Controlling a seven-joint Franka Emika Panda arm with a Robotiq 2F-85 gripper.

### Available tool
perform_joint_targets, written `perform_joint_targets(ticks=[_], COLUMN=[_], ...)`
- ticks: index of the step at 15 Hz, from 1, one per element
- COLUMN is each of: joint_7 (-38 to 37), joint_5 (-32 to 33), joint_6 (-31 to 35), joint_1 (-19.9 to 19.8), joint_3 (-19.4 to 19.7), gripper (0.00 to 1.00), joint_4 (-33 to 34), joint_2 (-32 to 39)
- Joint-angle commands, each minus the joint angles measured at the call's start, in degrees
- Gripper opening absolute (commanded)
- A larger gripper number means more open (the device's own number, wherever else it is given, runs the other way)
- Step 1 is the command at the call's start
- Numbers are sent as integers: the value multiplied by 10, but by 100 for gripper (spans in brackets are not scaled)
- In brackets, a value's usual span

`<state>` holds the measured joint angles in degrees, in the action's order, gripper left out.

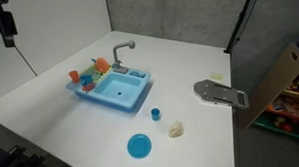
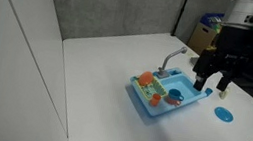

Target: Put the blue cup on the plate

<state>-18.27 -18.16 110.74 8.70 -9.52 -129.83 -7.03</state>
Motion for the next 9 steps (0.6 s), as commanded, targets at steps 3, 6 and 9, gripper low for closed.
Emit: perform_joint_targets(ticks=[3,6,9], joint_7=[0,0,-4], joint_5=[0,0,7], joint_6=[-1,-1,0], joint_1=[-1,-1,-1], joint_3=[0,0,-1], gripper=[100,100,100], joint_4=[1,1,7], joint_2=[0,0,2])
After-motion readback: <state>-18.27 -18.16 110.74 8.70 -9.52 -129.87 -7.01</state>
